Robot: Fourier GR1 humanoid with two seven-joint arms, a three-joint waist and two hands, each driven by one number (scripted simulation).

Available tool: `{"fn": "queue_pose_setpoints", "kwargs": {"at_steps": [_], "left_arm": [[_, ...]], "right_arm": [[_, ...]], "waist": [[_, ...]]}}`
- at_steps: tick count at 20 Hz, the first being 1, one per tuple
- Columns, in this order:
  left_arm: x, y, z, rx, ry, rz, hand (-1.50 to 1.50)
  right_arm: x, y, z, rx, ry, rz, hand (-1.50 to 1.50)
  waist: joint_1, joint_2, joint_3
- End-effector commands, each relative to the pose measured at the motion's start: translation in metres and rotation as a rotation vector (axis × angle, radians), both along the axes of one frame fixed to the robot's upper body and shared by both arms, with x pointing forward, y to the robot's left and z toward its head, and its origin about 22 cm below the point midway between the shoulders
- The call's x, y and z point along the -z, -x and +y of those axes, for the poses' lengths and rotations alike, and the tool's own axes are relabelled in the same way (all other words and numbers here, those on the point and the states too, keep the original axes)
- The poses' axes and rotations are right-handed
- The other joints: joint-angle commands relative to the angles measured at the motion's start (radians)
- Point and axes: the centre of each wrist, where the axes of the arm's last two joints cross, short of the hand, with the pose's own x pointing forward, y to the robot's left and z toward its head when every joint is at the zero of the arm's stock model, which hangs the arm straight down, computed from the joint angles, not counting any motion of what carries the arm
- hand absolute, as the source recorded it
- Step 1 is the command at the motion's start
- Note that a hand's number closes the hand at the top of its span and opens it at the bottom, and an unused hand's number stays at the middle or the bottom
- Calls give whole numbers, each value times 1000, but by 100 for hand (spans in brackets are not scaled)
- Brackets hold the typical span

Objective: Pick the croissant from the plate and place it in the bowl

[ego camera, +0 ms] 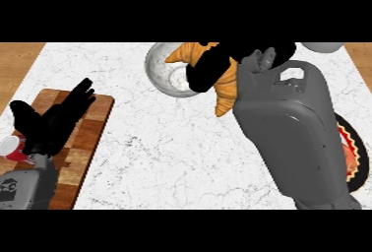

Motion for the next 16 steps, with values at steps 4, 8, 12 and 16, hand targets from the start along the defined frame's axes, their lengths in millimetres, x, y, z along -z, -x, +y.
{"fn": "queue_pose_setpoints", "kwargs": {"at_steps": [4, 8, 12, 16], "left_arm": [[-2, 2, -4, 30, -7, 0, 0], [-10, -12, -15, 31, -20, -15, 0], [-2, -5, -7, 33, 4, -14, 0], [-19, -15, -15, 51, -16, -36, 0]], "right_arm": [[26, -58, 25, 66, -28, -32, 150], [18, -80, 39, 115, -37, -16, 150], [57, -103, 31, 150, -49, -6, 150], [60, -123, 14, 149, -103, 10, 150]], "waist": [[20, 8, 0], [19, 11, 0], [22, 11, 0], [44, 23, 0]]}}
